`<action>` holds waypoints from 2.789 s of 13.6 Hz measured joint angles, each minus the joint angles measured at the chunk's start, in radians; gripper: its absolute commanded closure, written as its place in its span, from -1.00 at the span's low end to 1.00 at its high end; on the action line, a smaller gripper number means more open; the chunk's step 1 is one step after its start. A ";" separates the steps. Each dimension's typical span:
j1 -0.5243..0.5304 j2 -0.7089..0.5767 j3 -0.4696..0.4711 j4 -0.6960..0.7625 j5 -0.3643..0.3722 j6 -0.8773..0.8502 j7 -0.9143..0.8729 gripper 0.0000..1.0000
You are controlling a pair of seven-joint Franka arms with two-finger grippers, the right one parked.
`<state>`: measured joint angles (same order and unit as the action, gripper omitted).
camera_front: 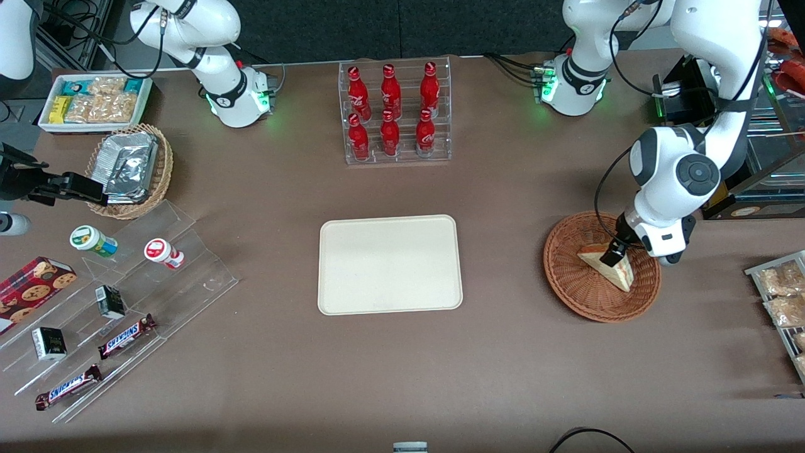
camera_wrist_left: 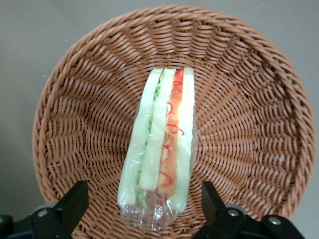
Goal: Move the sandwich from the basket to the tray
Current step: 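Lower the left gripper and close it on the sandwich's wrapped edge, then lift the sandwich and carry it over the cream tray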
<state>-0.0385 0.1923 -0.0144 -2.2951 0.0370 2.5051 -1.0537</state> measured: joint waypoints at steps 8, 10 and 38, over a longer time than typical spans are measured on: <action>0.000 0.014 0.000 0.000 0.000 0.012 -0.004 1.00; 0.000 0.014 0.000 0.002 0.000 0.014 -0.012 1.00; -0.394 0.403 -0.423 0.798 0.232 -0.536 -0.091 1.00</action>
<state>-0.4324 0.5957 -0.4369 -1.4976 0.2695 1.9696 -1.1447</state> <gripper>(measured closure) 0.859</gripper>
